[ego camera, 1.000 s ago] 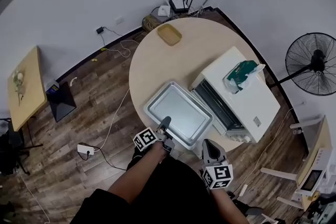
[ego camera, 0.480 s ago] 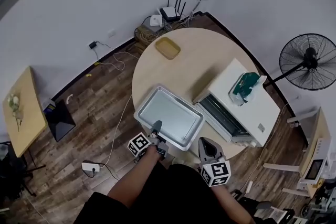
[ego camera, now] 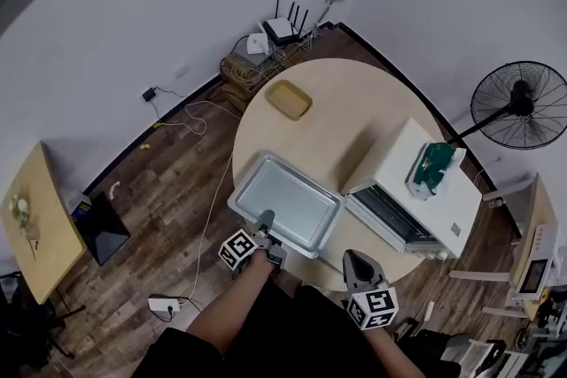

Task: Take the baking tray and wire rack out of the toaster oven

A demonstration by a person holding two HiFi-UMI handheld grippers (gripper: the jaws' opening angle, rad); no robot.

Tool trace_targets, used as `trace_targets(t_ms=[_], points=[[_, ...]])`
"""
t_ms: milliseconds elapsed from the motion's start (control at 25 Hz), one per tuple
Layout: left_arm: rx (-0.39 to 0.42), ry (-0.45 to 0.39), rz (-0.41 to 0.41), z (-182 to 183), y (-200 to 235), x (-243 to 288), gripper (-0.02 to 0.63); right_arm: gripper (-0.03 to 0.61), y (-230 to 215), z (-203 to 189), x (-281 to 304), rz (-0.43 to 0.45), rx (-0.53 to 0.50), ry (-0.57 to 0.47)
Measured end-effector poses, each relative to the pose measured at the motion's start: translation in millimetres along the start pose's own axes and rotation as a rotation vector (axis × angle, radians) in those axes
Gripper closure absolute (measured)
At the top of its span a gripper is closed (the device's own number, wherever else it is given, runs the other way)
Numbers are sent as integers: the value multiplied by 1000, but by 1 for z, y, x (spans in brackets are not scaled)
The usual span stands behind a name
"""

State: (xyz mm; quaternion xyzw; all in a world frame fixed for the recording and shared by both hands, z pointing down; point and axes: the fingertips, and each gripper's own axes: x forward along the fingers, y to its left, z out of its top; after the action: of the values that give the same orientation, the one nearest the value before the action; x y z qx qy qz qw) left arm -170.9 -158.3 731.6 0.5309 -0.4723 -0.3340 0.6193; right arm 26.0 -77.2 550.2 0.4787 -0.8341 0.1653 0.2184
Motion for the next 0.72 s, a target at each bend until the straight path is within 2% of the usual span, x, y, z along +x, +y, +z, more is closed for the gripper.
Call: trace_targets(t_ms=[320, 480, 720], points=[[-15, 14, 76, 35, 27, 32, 580, 578, 0, 7, 9, -88, 67, 12], [2, 27, 124, 41, 38, 47, 580, 578, -6, 6, 8, -125, 118, 26], [-8, 34, 156, 40, 43, 57, 580, 578, -12, 11, -1, -166, 126, 26]])
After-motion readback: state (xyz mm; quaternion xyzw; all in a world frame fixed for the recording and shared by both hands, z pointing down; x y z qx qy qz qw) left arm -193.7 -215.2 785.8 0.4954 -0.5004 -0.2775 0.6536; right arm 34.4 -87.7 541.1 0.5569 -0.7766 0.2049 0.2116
